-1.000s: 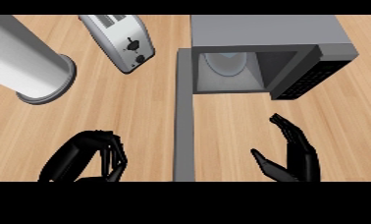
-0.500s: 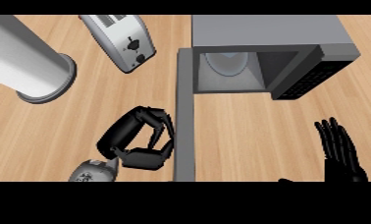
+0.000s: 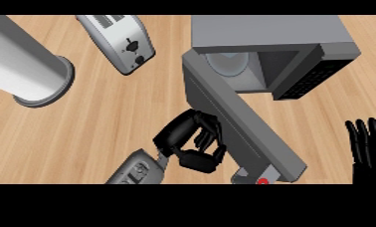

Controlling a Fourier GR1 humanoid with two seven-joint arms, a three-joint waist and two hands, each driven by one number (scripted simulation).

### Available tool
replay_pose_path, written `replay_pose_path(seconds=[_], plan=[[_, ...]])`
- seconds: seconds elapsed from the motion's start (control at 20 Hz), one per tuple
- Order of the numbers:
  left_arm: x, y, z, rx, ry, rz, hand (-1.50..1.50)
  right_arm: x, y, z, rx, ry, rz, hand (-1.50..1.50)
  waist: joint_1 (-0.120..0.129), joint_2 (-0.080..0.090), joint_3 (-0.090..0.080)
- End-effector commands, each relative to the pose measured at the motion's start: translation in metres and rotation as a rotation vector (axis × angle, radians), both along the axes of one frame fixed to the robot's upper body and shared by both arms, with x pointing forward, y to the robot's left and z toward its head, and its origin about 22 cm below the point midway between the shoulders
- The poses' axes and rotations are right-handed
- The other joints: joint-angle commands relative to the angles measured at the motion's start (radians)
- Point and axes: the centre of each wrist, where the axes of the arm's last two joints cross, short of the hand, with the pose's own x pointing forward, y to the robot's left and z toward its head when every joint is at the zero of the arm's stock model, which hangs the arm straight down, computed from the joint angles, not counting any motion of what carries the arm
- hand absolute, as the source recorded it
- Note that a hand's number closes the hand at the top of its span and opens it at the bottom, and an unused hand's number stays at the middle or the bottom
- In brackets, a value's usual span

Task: Pick up the milk, place it into the microwave and close the microwave

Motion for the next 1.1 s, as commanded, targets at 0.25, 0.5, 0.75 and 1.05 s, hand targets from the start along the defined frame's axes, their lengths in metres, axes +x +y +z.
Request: replay_pose_path(seconds=[0.25,0.5,0.75,1.05], plan=[[0.002,-0.057,-0.014,0.15,0.111,-0.062,1.5,0.016,-0.003,0.028,0.007,-0.042,0.147,-1.5,-0.055,0.015,0.0],[0.001,-0.066,-0.006,0.02,0.106,-0.026,-1.5,0.025,0.009,0.062,-0.007,-0.079,0.252,-1.5,-0.097,0.022,-0.003],[0.02,-0.07,0.015,-0.125,0.07,-0.001,1.5,0.029,0.016,0.08,0.006,-0.137,0.332,-1.5,-0.156,0.039,-0.006],[0.038,-0.079,0.039,-0.172,0.039,0.042,1.5,0.029,0.016,0.094,-0.025,-0.151,0.418,-1.5,-0.22,0.046,-0.003]])
